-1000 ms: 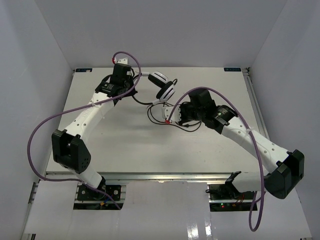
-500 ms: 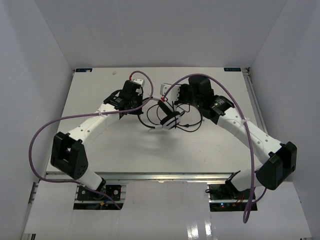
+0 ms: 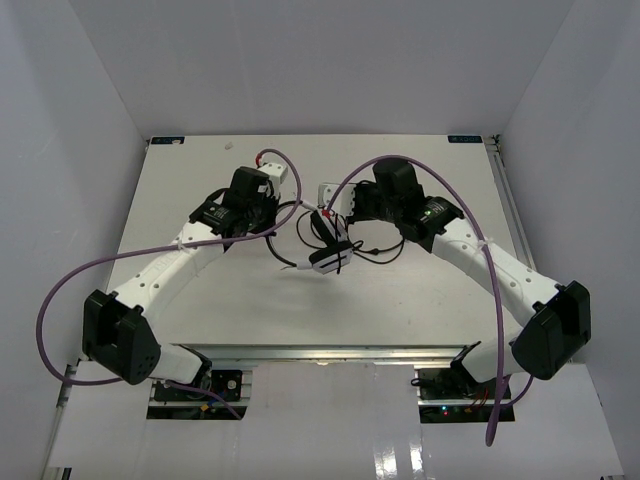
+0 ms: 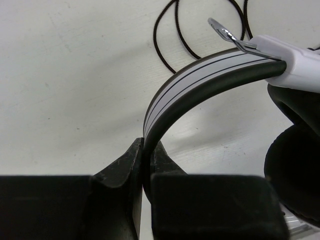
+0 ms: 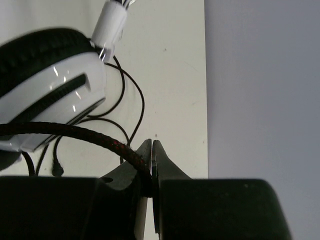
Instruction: Wrap the headphones
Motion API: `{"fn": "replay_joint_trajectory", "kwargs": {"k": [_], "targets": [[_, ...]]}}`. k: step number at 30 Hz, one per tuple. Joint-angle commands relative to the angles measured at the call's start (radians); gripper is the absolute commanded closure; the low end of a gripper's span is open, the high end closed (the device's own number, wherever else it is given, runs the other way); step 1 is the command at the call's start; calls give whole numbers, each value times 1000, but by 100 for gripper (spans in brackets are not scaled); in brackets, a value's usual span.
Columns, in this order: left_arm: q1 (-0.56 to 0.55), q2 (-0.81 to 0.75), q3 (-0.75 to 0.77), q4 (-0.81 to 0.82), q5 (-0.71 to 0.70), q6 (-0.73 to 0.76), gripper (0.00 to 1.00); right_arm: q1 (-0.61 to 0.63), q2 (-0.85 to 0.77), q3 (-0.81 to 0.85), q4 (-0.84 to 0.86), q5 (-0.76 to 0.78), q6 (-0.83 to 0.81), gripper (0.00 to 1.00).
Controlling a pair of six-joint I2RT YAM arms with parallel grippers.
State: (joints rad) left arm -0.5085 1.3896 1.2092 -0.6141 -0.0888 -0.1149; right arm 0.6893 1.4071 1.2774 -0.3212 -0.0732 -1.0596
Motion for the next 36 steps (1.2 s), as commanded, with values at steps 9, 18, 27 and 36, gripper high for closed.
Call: {"fn": "replay_joint_trajectory", "kwargs": {"k": [9,18,27,36], "targets": [[-31,44,13,141,68,-172,100,39,-15,49,-2,-233,165,92],[-54,24,-3,238,223,-178,100,88,-14,-47,147,14,124,92],[-61,-94,-98,275,387,-125,100,49,46,3,207,108,149,92],[-61,-203,-185,284,403,-133,100,-105,40,-15,153,-270,272,92]]}}
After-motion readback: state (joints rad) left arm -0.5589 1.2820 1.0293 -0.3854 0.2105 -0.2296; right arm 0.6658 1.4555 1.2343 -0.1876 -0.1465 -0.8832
